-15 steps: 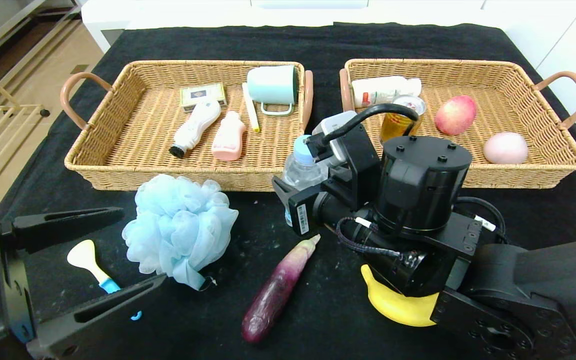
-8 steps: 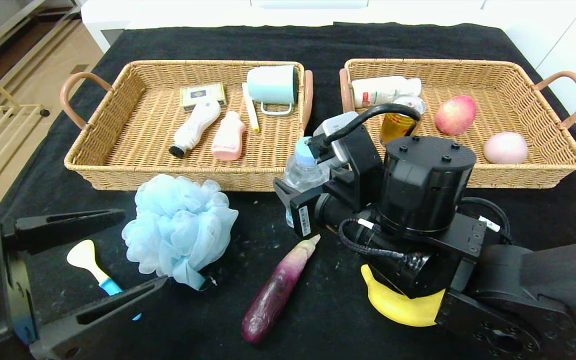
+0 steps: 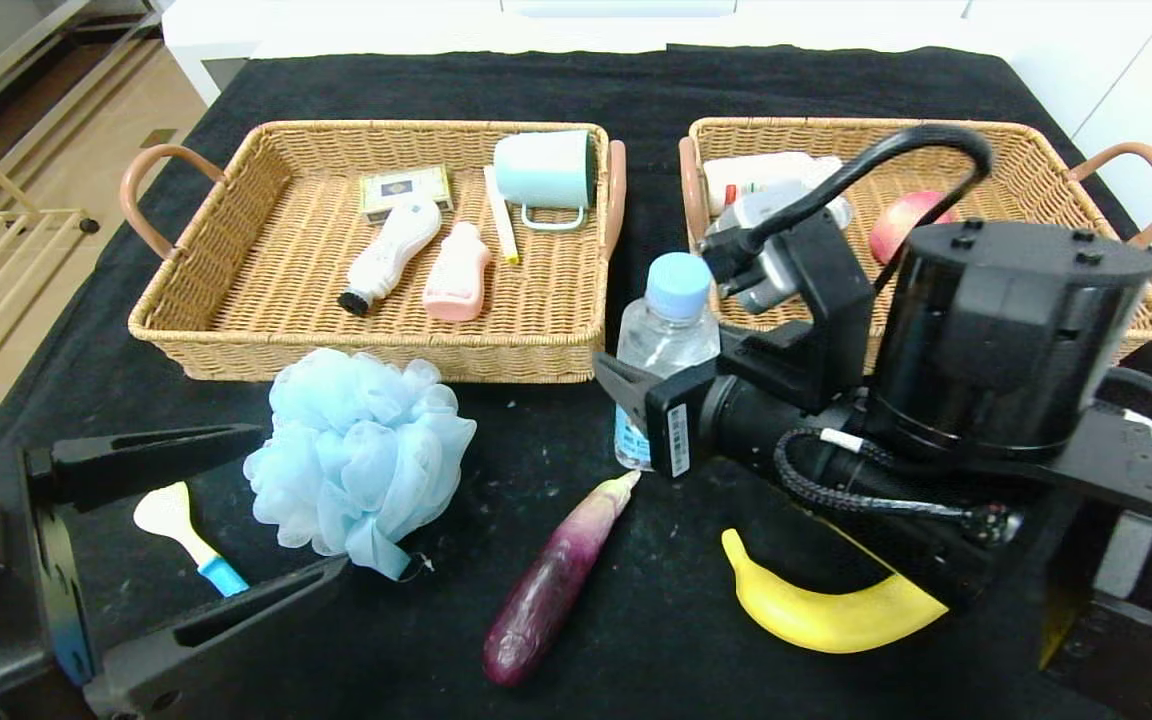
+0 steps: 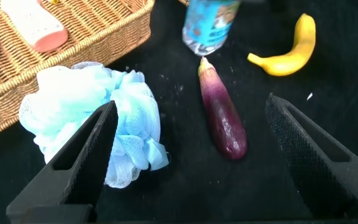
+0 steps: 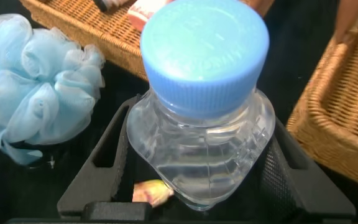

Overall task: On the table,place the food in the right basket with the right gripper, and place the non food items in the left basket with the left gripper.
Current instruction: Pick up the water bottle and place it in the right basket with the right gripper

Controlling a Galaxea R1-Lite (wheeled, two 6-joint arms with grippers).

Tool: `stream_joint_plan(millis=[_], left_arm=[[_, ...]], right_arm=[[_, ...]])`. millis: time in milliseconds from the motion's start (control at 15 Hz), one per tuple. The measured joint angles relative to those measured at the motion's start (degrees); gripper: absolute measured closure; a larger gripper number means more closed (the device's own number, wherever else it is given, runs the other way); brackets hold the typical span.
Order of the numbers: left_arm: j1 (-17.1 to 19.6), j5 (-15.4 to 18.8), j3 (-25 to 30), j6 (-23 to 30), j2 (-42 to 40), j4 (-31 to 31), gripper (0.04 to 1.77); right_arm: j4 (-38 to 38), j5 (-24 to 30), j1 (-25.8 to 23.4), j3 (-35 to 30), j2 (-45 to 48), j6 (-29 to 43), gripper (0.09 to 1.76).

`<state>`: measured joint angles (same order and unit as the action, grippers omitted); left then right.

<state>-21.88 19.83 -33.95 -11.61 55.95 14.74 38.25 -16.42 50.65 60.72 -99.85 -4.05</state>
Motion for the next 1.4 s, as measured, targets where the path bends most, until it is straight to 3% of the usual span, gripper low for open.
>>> stream_joint_plan(millis=[467,800,1400], left_arm=[[0.00,0.01,0.28,-0.11,0.68,0.35,0.09],[0.00,0.00,0.28,-0.11,0.68,0.37,0.09],[-0.09,0.01,0.28,-0.11,0.62,0.37,0.09]], right_arm=[[-3.00,-0.11,-4.51,-0.24,7.96,-0.16,0.72],[-9.26,0.16,-12.34,4.27,10.65,-0.91,0.72],[-9.68,0.60,-25.41,9.97,10.39,-2.49,0.72]])
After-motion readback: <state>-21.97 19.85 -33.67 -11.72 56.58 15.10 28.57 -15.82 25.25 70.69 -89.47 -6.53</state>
